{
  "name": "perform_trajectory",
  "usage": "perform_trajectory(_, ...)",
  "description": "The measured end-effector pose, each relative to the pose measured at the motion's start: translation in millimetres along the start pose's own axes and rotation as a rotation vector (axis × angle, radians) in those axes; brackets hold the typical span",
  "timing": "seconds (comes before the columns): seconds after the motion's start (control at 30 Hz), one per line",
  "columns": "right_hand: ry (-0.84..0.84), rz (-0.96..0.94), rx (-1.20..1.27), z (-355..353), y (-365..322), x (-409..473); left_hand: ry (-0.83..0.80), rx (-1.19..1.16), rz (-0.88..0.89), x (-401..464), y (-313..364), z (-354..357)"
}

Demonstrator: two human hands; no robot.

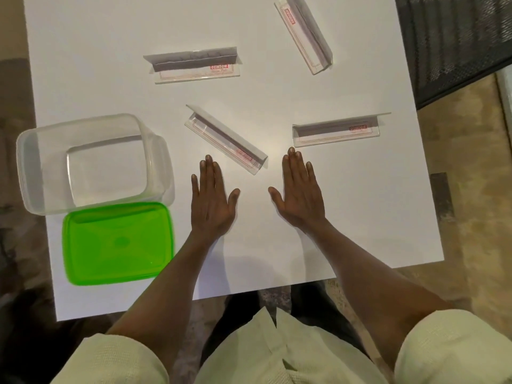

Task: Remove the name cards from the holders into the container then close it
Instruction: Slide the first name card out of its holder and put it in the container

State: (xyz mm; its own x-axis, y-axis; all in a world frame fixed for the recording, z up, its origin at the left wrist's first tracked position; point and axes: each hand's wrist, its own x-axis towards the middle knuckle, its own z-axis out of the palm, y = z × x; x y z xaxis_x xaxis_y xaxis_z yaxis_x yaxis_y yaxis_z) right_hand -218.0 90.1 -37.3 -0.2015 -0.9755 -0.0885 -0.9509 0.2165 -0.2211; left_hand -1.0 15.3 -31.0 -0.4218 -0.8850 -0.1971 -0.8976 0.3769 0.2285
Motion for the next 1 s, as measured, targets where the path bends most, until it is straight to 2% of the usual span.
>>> perform_trajectory(0.53, 0.019, -0.012, -0.005, 2.6, 2.2, 0.0, -0.006, -0.012, 0.006, 0.1, 0.8, -1.1)
perform_trajectory(0.73, -0.026, -0.006, 0.021, -3.5, 1.4, -1.9, -0.075, -0.033, 0.016, -0.3, -1.2, -5.2)
perform_trajectory(0.87, -0.082, 0.0, 0.087, -18.9, 2.2, -1.4, -0.124, -0.099, -0.012, 0.4, -2.3, -23.4)
perform_trajectory(1.0, -0.013, -0.006, 0.107, -48.5, -0.2, 10.9, -0.05, -0.206, -0.063, 10.1, 7.7, -60.9)
